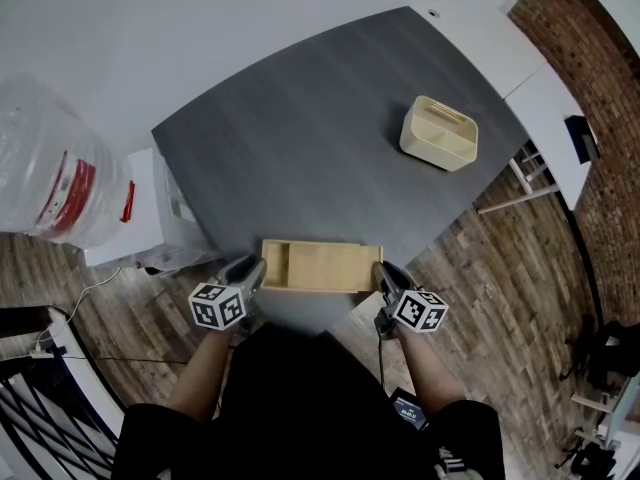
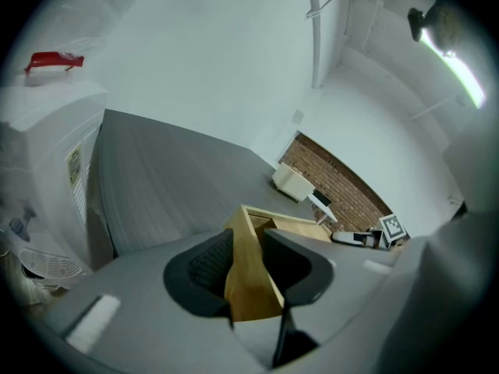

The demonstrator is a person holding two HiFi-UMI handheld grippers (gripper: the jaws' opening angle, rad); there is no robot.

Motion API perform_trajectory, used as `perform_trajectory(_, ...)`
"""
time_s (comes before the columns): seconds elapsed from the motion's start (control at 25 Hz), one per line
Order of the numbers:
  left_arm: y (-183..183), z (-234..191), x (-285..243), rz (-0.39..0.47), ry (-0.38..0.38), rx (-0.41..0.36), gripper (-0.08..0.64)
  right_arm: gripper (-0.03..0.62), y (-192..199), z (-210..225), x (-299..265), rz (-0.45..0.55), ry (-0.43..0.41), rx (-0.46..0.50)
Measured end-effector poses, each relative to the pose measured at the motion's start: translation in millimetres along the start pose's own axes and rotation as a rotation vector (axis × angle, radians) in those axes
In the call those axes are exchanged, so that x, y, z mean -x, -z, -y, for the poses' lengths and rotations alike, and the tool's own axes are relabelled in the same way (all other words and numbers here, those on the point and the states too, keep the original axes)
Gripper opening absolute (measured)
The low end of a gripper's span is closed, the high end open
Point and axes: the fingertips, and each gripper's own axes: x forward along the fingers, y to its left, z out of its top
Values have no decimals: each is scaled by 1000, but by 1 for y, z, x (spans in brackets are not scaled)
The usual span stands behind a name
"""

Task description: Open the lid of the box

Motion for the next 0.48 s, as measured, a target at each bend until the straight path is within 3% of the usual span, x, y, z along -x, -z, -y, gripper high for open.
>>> perform_trajectory(0.16, 0, 1, 0, 2, -11, 11, 110, 68, -4, 8, 6, 17, 26, -14)
perform_trajectory(0.32, -10, 5, -5, 34, -23, 11, 61, 64, -7, 16, 11, 36, 43, -36)
perform_trajectory(0.48, -10, 6, -14, 0, -27, -23, 75, 65, -8, 16, 11, 37, 49, -27)
